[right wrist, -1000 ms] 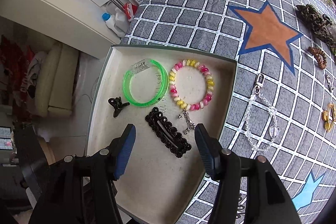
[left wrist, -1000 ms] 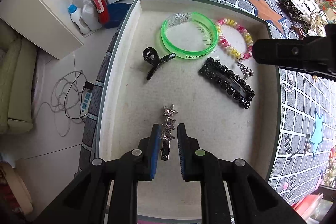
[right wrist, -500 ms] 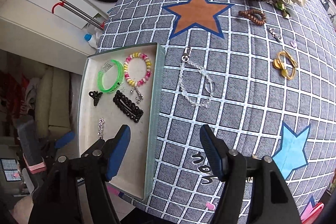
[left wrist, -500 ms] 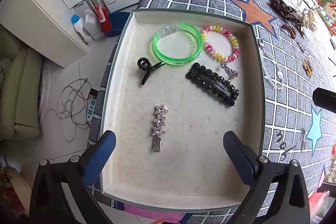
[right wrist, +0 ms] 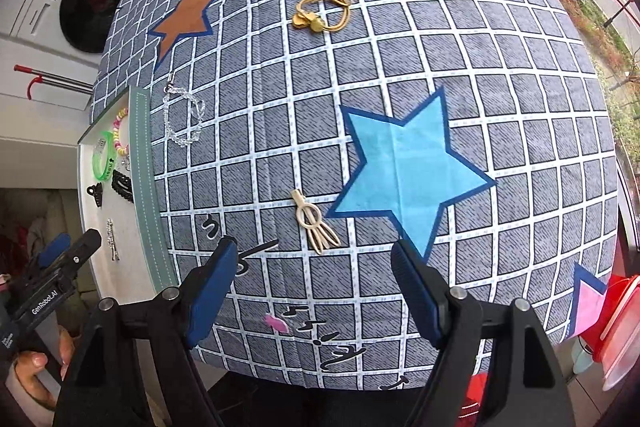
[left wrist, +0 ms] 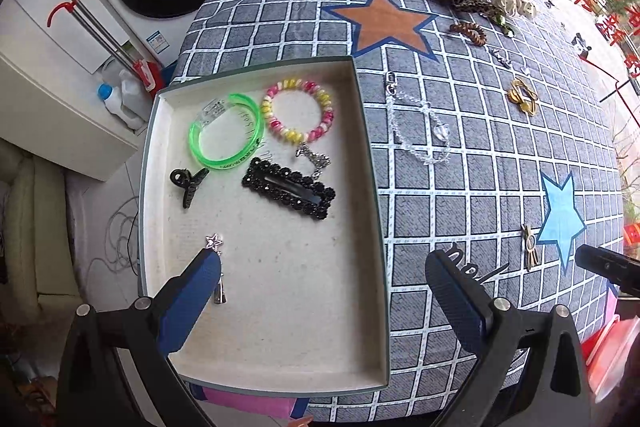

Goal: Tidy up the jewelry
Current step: 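Move both open tools from the tray back over the tablecloth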

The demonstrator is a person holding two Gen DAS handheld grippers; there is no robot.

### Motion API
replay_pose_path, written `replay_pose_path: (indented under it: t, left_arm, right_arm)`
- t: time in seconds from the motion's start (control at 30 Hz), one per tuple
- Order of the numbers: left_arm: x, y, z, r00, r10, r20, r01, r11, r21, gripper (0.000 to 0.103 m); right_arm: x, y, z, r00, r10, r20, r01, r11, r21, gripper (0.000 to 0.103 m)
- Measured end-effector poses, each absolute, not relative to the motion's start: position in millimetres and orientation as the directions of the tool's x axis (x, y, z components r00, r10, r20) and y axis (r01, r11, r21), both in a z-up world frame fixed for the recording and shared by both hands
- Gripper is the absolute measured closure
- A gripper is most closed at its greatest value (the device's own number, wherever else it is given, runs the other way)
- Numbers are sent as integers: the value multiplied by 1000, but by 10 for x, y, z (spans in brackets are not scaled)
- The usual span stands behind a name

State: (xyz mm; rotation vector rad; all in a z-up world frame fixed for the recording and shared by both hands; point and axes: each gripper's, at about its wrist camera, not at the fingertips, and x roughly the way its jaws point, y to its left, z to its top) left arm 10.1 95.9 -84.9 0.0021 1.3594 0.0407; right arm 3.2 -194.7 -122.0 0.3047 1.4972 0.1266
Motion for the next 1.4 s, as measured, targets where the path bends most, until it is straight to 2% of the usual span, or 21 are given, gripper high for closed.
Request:
replay_pose_path:
  t: [0.23, 0.57, 1.4]
  left_arm:
    - [314, 535, -874, 202, -5, -979, 27, 1000, 1, 0]
    - [586, 177, -1094, 137, -67, -988, 24, 998, -64, 0]
    - [1353, 1, -1670, 152, 30, -988, -148, 989, 7, 0]
  right_arm:
    - [-31, -2342, -1268, 87, 254, -963, 178, 948, 265, 22]
    - [161, -2567, -1285, 101, 246, -964, 157, 953, 260, 22]
    - [1303, -2359, -1485, 134, 241, -961, -47, 971, 236, 22]
